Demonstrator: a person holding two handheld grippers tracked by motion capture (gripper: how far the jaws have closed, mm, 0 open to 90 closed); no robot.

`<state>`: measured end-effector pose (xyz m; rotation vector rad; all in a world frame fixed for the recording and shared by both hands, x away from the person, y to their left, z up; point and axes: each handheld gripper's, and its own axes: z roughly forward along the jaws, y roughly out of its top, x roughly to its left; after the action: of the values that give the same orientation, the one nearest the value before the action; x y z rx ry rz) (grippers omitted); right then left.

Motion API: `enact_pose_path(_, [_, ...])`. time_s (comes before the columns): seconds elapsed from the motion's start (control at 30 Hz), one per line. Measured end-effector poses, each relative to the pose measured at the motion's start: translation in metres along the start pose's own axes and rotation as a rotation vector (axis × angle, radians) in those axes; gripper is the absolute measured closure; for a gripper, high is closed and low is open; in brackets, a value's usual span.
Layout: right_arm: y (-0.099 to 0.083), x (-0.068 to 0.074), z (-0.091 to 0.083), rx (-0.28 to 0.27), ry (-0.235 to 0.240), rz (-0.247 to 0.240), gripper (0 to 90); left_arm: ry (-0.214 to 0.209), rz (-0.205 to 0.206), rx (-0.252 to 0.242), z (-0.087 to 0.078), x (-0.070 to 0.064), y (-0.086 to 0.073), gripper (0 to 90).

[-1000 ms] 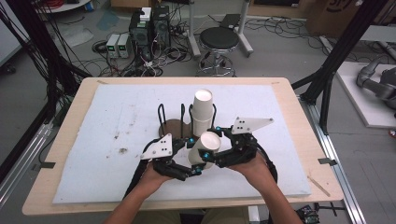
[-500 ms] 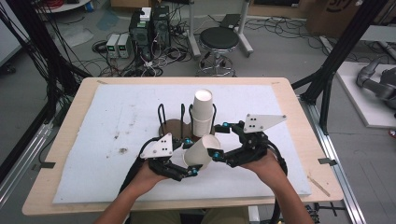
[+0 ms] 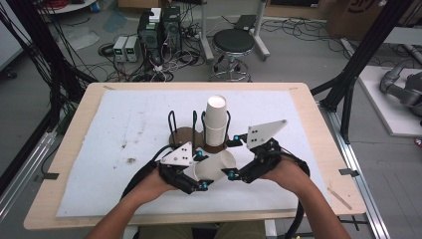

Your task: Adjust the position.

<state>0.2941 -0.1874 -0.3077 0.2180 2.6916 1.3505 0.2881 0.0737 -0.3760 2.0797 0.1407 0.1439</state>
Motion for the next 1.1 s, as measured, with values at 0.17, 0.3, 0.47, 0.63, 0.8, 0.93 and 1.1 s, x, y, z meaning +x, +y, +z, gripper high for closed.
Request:
enact_pose_path(0.17, [0.004, -0.001, 0.015, 0.098, 0.053, -0.031, 19.5, -0.015, 0.010, 0.043, 0.003, -0.001, 0.002, 28.1])
enact_pose_path(0.3, [0.005, 0.000, 0.026, 0.163, 0.087, -0.053, 20.0, -0.031, 0.006, 0.060, 0.004, -0.001, 0.002, 28.1])
enact_pose_path(0.47, [0.002, -0.001, 0.034, 0.211, 0.127, -0.053, 27.8, -0.051, 0.001, 0.083, 0.006, -0.001, 0.001, 28.0])
enact_pose_path(0.63, [-0.002, -0.002, 0.037, 0.239, 0.161, -0.036, 32.4, -0.083, -0.001, 0.085, 0.008, -0.002, 0.002, 28.0])
enact_pose_path(0.8, [-0.003, -0.001, 0.037, 0.248, 0.180, -0.026, 33.7, -0.105, -0.005, 0.062, 0.008, -0.002, 0.000, 27.9])
enact_pose_path(0.93, [-0.005, -0.001, 0.035, 0.225, 0.182, -0.030, 33.5, -0.109, -0.010, 0.006, 0.006, -0.004, -0.004, 24.7])
enact_pose_path(1.1, [-0.008, 0.001, 0.030, 0.187, 0.169, -0.014, 33.5, -0.070, -0.073, -0.093, 0.001, -0.003, -0.010, 15.2])
